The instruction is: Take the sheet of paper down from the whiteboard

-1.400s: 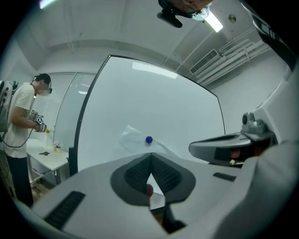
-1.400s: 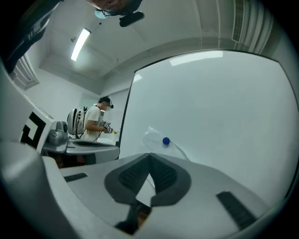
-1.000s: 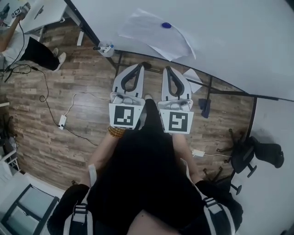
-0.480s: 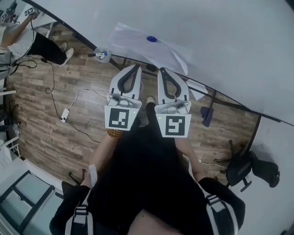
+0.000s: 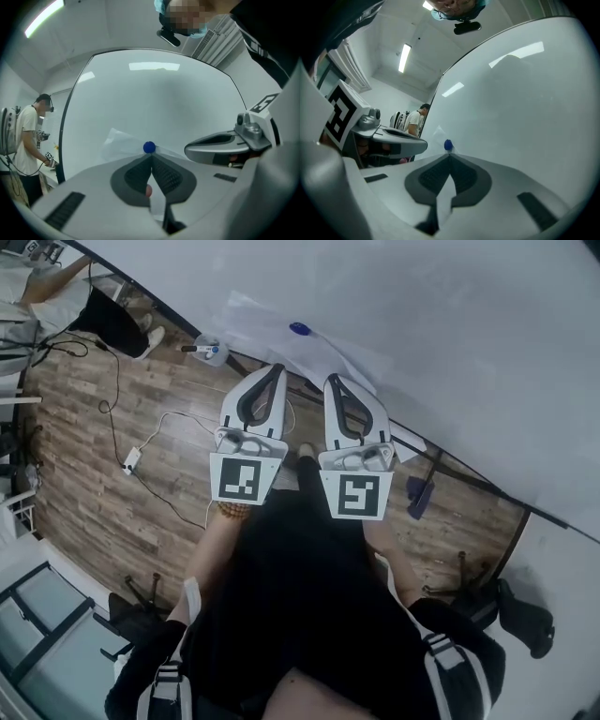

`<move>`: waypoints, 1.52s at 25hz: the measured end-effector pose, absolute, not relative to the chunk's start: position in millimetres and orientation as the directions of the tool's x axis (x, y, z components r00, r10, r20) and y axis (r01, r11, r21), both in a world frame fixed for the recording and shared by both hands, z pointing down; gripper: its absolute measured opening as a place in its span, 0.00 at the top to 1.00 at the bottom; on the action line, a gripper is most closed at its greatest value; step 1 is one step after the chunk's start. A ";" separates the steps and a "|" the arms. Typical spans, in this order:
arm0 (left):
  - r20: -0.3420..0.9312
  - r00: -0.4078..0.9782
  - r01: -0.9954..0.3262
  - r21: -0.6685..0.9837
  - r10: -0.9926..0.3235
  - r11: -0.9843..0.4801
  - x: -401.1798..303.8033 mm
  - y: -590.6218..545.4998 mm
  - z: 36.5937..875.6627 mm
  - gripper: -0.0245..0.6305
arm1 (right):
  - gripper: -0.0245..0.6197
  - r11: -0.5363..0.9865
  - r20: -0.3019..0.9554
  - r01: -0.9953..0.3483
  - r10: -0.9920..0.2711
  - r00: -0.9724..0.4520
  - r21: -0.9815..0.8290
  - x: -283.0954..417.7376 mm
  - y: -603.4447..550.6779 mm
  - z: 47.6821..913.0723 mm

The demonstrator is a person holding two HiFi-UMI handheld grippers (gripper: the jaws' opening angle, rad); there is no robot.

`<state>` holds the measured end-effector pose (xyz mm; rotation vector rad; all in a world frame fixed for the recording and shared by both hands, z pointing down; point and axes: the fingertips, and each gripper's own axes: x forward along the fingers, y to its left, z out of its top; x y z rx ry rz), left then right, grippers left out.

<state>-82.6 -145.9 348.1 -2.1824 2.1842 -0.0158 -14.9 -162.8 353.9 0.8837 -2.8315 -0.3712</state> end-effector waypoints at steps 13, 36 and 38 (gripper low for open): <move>-0.058 0.045 -0.994 -0.102 -0.997 -0.039 -87.4 -175.0 337.3 0.81 | 0.96 0.729 0.082 -0.535 -0.620 -0.780 0.428 -19.7 -173.4 350.6; -0.014 0.060 -0.989 -0.133 -0.998 -0.057 -81.4 -203.2 342.9 0.74 | 0.86 0.755 0.137 -0.507 -0.603 -0.786 0.416 -24.5 -193.8 363.9; -0.015 0.055 -0.989 -0.136 -0.998 -0.052 -81.9 -203.6 343.0 0.74 | 0.86 0.759 0.150 -0.508 -0.604 -0.782 0.408 -24.8 -194.9 366.5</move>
